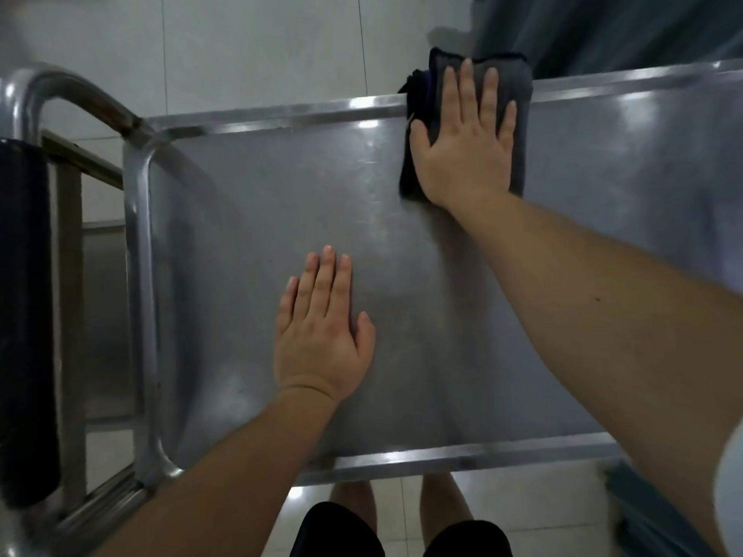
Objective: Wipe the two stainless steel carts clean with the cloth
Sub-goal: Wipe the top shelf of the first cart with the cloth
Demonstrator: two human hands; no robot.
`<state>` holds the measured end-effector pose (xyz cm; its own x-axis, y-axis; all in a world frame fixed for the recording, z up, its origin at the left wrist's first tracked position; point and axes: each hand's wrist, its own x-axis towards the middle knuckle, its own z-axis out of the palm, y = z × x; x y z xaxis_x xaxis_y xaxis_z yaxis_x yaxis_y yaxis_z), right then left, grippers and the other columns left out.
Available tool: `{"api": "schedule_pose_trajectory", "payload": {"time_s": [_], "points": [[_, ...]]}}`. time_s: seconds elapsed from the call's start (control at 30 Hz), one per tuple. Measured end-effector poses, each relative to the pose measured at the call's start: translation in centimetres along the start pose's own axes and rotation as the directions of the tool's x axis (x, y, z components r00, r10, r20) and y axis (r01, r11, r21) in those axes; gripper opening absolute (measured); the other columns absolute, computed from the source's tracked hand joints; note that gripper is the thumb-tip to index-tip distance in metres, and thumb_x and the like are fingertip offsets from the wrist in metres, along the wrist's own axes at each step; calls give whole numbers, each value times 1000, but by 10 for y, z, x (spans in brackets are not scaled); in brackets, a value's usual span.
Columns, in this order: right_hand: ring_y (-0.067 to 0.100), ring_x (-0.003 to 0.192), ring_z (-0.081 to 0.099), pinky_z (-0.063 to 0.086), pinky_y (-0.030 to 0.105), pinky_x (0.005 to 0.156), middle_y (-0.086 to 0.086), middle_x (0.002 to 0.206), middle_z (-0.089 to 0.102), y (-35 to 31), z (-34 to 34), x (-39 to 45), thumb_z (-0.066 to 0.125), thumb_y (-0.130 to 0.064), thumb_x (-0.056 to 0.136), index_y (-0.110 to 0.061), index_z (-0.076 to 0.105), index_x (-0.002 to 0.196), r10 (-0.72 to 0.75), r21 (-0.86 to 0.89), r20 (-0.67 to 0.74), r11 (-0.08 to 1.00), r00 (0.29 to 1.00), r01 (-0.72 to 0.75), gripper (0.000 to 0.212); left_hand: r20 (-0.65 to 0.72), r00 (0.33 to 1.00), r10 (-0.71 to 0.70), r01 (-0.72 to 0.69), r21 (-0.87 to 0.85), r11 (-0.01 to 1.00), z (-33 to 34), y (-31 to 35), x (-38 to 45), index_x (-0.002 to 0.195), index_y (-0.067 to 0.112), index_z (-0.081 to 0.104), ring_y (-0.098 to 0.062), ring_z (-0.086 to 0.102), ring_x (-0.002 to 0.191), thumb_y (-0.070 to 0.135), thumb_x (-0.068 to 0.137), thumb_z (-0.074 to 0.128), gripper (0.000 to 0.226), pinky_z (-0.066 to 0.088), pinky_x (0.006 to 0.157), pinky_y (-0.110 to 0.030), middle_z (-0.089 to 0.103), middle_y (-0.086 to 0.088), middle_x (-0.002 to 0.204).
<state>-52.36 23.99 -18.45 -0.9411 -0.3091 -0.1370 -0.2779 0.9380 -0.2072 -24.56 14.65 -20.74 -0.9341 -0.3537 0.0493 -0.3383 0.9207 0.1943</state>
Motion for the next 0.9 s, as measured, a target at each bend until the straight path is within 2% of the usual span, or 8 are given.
{"api": "schedule_pose_trajectory", "payload": {"time_s": [0.13,0.37,0.63,0.77,0.9], "points": [[24,159,-6,-3,54,127,-1,173,-1,6,6,-41,17,-64,100,-22,5,166,-95,-7,16,995,995,95,79,6,1000,1,-1,-4,1000,-1,1,-1,165,14,33,-22,20,161,39,98,44,72,13,131,-44,27,-7,173],[24,159,4,10,57,125,1,172,13,20,37,-185,30,-65,101,-20,17,165,-242,-87,-13,967,970,240,79,54,998,-10,13,-43,999,-5,1,0,165,14,33,-22,20,161,38,102,36,68,11,131,-42,27,-6,173],[23,159,-2,9,58,126,-1,173,2,9,52,-304,28,-70,100,-21,8,166,-253,-65,80,964,964,258,84,144,988,-49,69,-136,988,-15,1,3,167,21,27,-12,9,162,39,104,24,65,-2,131,-33,18,2,175],[23,159,-4,2,55,125,-1,173,0,10,47,-329,27,-84,92,-21,5,166,-280,-54,151,955,948,291,99,234,970,-60,114,-223,968,-26,0,3,168,26,23,-7,2,162,39,103,29,66,-12,127,-26,11,8,176],[21,159,-8,-1,54,125,-4,173,1,17,39,-355,28,-94,84,-23,5,166,-357,-21,270,927,894,376,111,360,933,20,106,-326,939,-46,-13,15,167,22,25,-12,5,162,32,108,45,63,-2,130,-31,13,3,176]]}}
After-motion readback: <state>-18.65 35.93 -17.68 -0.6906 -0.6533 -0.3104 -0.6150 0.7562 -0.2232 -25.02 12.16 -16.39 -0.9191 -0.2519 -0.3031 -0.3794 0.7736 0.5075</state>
